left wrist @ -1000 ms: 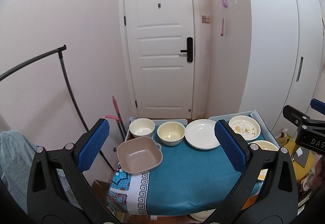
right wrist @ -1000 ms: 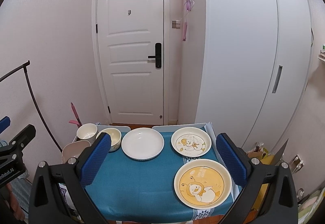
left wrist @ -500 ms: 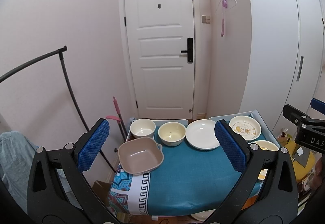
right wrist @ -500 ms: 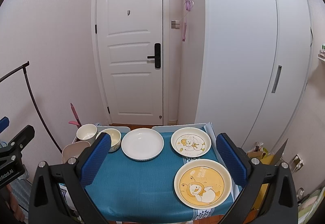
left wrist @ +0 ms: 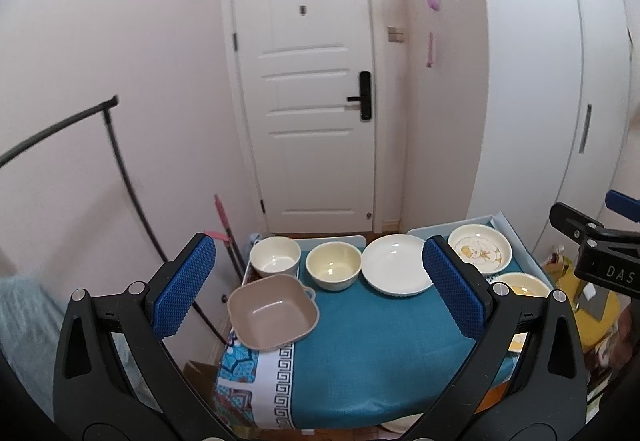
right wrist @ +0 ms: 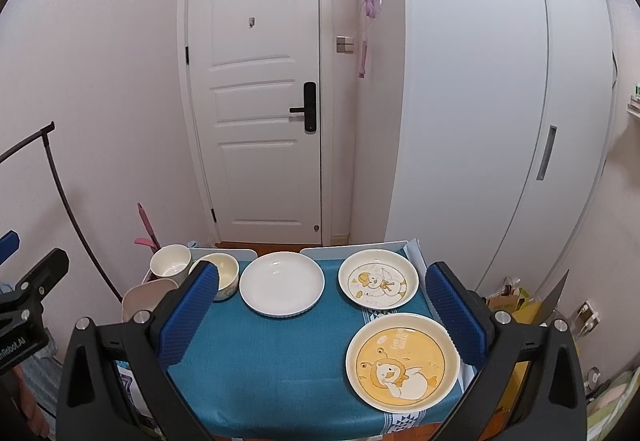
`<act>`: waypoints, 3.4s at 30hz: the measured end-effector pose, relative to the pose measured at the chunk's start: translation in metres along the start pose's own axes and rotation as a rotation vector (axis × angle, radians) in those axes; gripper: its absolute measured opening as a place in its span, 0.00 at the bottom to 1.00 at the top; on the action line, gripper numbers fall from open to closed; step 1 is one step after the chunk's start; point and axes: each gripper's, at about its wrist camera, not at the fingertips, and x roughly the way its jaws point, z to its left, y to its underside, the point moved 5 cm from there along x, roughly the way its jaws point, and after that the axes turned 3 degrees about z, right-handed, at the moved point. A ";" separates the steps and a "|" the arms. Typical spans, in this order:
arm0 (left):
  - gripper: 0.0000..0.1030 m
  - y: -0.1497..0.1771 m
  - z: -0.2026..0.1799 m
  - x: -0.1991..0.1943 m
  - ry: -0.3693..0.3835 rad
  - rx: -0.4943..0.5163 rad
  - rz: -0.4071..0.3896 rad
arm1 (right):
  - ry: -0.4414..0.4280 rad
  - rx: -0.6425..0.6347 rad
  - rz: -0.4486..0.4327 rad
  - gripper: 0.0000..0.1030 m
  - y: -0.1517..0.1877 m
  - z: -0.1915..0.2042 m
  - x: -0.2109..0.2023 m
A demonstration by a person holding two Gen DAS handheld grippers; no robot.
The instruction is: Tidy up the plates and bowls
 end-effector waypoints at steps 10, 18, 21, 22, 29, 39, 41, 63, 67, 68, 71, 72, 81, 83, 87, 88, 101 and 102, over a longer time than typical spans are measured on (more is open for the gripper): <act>1.00 0.011 -0.047 0.076 0.224 0.124 0.137 | 0.073 0.121 0.129 1.00 0.033 -0.037 0.047; 1.00 0.069 -0.134 0.144 0.405 0.218 0.386 | 0.112 0.235 0.296 1.00 0.095 -0.113 0.089; 1.00 0.097 -0.167 0.169 0.477 0.207 0.518 | 0.085 0.287 0.367 1.00 0.119 -0.150 0.106; 0.99 0.108 -0.179 0.177 0.491 0.196 0.560 | 0.057 0.303 0.392 0.99 0.126 -0.162 0.113; 0.76 0.166 -0.244 0.222 0.486 0.147 0.749 | -0.108 0.322 0.586 0.70 0.178 -0.219 0.171; 0.45 0.218 -0.278 0.257 0.435 0.052 0.895 | -0.281 0.223 0.735 0.34 0.202 -0.249 0.228; 0.36 0.221 -0.282 0.259 0.429 0.045 0.900 | -0.300 0.200 0.733 0.30 0.200 -0.250 0.235; 0.19 0.211 -0.295 0.247 0.326 0.139 0.832 | -0.317 0.026 0.741 0.13 0.196 -0.245 0.253; 0.19 0.206 -0.296 0.243 0.316 0.140 0.810 | -0.313 0.013 0.733 0.13 0.194 -0.244 0.252; 0.19 0.205 -0.294 0.241 0.314 0.138 0.804 | -0.312 0.010 0.731 0.13 0.193 -0.244 0.252; 0.19 0.199 -0.287 0.233 0.309 0.127 0.789 | -0.310 0.002 0.718 0.13 0.190 -0.243 0.250; 0.19 0.197 -0.285 0.231 0.308 0.124 0.788 | -0.310 -0.001 0.715 0.13 0.188 -0.243 0.250; 0.19 0.173 -0.235 0.205 0.269 0.071 0.753 | -0.343 -0.042 0.692 0.13 0.159 -0.215 0.242; 0.19 0.168 -0.222 0.204 0.254 0.058 0.743 | -0.353 -0.065 0.685 0.13 0.150 -0.201 0.241; 0.19 0.160 -0.179 0.191 0.227 0.019 0.734 | -0.385 -0.099 0.672 0.13 0.134 -0.166 0.242; 0.19 0.159 -0.167 0.188 0.220 0.009 0.733 | -0.393 -0.105 0.670 0.13 0.133 -0.158 0.242; 0.19 0.186 -0.025 0.185 0.152 -0.055 0.787 | -0.478 -0.177 0.739 0.13 0.148 -0.004 0.250; 0.19 0.191 -0.018 0.190 0.158 -0.056 0.796 | -0.478 -0.176 0.747 0.13 0.151 0.005 0.251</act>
